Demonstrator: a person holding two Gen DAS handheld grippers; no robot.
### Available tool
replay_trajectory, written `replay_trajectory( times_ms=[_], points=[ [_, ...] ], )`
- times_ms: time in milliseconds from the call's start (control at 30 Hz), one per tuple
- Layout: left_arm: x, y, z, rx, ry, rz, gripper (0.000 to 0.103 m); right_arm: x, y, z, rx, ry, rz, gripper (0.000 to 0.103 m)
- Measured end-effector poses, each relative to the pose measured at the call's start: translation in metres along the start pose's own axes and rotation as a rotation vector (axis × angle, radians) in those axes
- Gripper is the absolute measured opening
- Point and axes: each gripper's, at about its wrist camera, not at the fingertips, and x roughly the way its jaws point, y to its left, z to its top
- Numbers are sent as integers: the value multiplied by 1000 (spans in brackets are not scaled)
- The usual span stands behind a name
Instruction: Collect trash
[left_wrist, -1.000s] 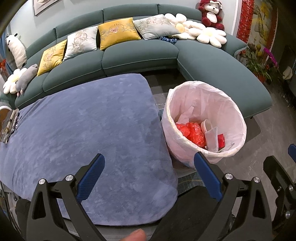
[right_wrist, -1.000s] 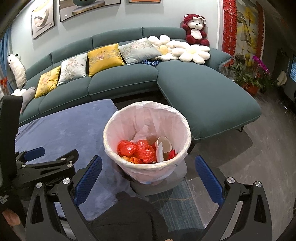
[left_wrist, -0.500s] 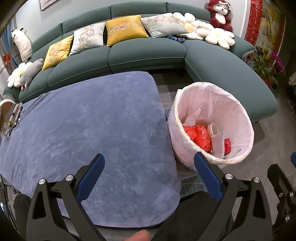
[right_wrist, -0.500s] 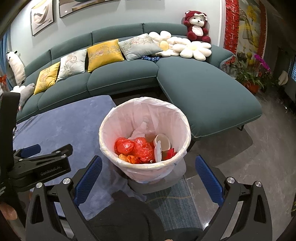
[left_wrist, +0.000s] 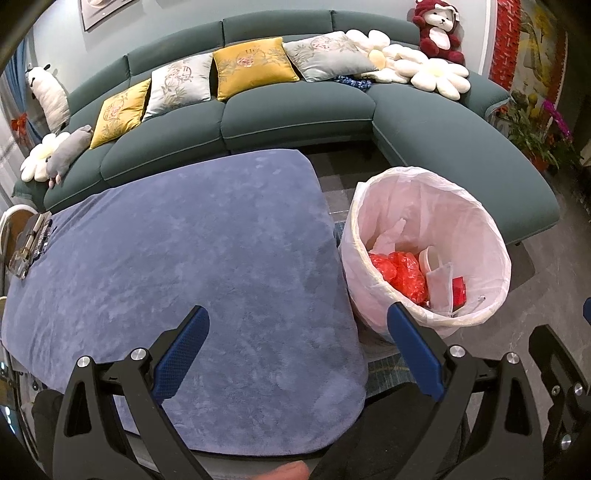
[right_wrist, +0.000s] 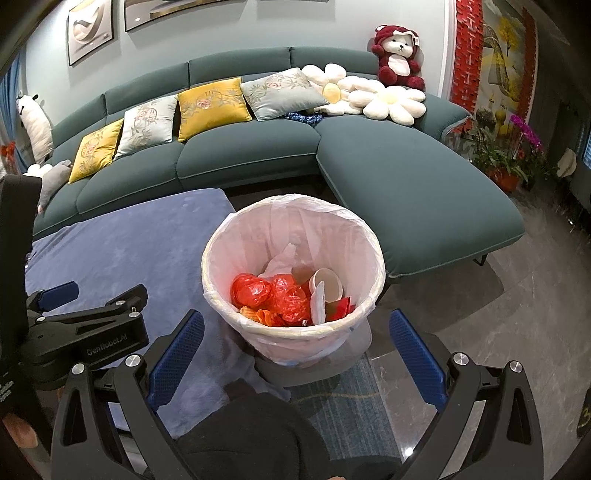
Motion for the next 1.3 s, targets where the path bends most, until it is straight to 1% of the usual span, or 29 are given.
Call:
replay_trajectory(
  times_ms=[267, 500, 700, 1300],
  points=[
    [0, -1, 0, -7, 10, -18, 93, -1, 1, 0, -1, 1, 1, 97],
    [0, -3, -2, -4, 6, 9, 93, 0, 1, 0, -2, 4, -1, 97],
    [1, -1, -2, -20, 18, 5, 93, 0, 1, 0, -3, 2, 1, 97],
    [0, -1, -3, -11, 19, 5, 93, 2, 3, -3, -8, -2, 1, 97]
  ],
)
